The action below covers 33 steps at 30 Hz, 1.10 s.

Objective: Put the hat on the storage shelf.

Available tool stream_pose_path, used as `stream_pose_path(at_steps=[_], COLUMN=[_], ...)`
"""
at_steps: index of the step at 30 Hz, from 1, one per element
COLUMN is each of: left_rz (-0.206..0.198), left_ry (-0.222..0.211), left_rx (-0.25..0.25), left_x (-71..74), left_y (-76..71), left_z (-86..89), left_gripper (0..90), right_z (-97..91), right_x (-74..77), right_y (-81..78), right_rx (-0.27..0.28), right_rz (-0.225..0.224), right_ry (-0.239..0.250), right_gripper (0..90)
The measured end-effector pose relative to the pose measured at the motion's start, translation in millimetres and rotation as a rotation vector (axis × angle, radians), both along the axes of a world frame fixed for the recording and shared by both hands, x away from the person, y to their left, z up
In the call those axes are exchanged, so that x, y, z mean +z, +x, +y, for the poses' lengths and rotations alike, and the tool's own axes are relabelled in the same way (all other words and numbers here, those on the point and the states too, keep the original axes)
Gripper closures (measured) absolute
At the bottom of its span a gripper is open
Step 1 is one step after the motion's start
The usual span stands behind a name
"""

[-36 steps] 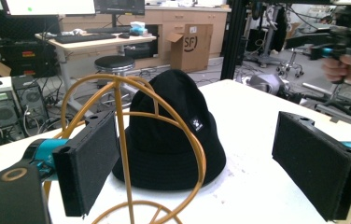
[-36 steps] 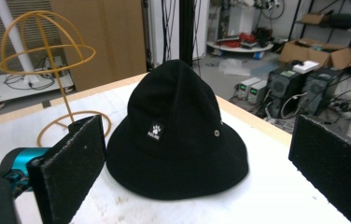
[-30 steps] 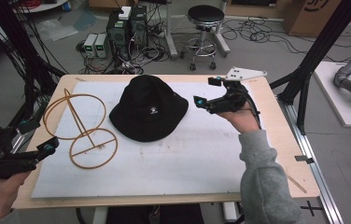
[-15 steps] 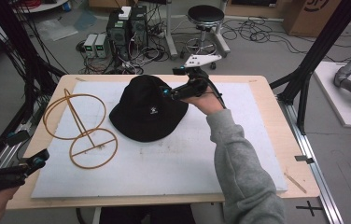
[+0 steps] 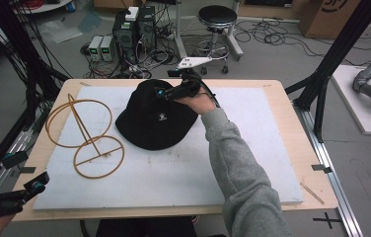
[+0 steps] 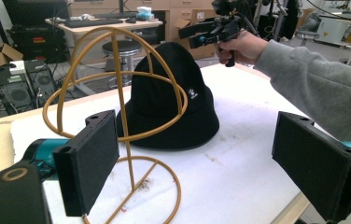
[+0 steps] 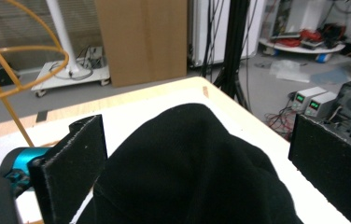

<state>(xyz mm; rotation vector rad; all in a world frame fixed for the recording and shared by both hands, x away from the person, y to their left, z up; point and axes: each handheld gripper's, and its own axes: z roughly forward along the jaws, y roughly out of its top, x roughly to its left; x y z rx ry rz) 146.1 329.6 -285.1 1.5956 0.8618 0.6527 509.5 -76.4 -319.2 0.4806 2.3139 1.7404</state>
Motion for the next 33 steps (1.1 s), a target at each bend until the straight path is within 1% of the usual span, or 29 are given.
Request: stream_pose_path(at_steps=[3, 7, 8, 9, 10, 11, 12, 13, 15, 16, 17, 18, 21, 23, 24, 25, 28, 31, 33], left_rz=[0.004, 0.007, 0.008, 0.008, 0.011, 0.014, 0.014, 0.019, 0.021, 0.023, 0.028, 0.027, 0.029, 0.029, 0.028, 0.027, 0.027, 0.028, 0.033], left_ry=[-0.005, -0.010, -0.008, -0.008, -0.008, -0.006, -0.006, -0.005, -0.004, -0.004, -0.005, -0.003, -0.004, -0.003, -0.002, -0.004, -0.007, -0.006, -0.008], left_rx=[0.007, 0.015, 0.014, 0.014, 0.015, 0.016, 0.016, 0.017, 0.016, 0.018, 0.019, 0.018, 0.018, 0.018, 0.017, 0.018, 0.020, 0.019, 0.019], left_x=[-0.6, -1.1, -1.3, -1.3, -1.7, -2.3, -2.3, -3.2, -3.8, -4.3, -5.0, -5.2, -5.4, -5.3, -5.2, -5.1, -5.0, -5.2, -5.7], left_y=[-2.6, -4.6, -5.1, -5.1, -5.2, -5.2, -5.2, -5.0, -4.5, -4.3, -3.8, -3.4, -3.0, -3.1, -3.4, -3.6, -3.9, -3.5, -3.0], left_z=[2.5, 4.2, 4.9, 4.9, 4.9, 4.7, 4.7, 4.8, 5.0, 5.1, 5.5, 5.8, 5.9, 5.7, 5.8, 5.8, 6.3, 6.8, 6.7], left_gripper=[15.0, 15.0, 14.9, 15.0, 15.0, 15.0, 15.0, 15.0, 15.0, 15.0, 15.0, 14.9, 15.0, 15.0, 15.0, 15.0, 15.0, 15.0, 15.0], right_z=[6.9, 12.7, 17.9, 17.9, 19.6, 22.8, 22.8, 24.2, 23.5, 22.9, 22.3, 21.5, 20.7, 20.3, 20.1, 19.3, 16.8, 15.0, 12.7], right_x=[-2.8, -3.1, -3.7, -3.7, -4.4, -8.5, -8.5, -14.2, -17.8, -17.9, -17.0, -15.6, -11.0, -9.6, -10.0, -10.4, -9.6, -5.8, -0.1], right_y=[3.8, 7.1, 10.4, 10.4, 11.6, 14.7, 14.7, 18.3, 21.1, 21.6, 21.4, 20.6, 17.8, 17.1, 17.6, 18.0, 19.4, 17.5, 14.5], right_rx=[0.030, 0.046, 0.056, 0.056, 0.057, 0.071, 0.071, 0.060, 0.063, 0.063, 0.068, 0.071, 0.082, 0.081, 0.086, 0.085, 0.094, 0.094, 0.097], right_rz=[0.001, 0.003, 0.009, 0.009, 0.008, 0.008, 0.008, 0.030, 0.045, 0.046, 0.035, 0.032, 0.022, 0.026, 0.026, 0.039, 0.069, 0.074, 0.072], right_ry=[-0.019, -0.017, -0.030, -0.030, -0.034, -0.038, -0.038, -0.058, -0.066, -0.068, -0.067, -0.072, -0.064, -0.075, -0.079, -0.075, -0.060, -0.055, -0.040], right_gripper=[5.0, 6.3, 9.6, 9.6, 14.1, 19.2, 19.2, 24.3, 32.3, 39.1, 47.4, 52.6, 71.6, 82.0, 85.0, 86.6, 87.7, 87.9, 88.0])
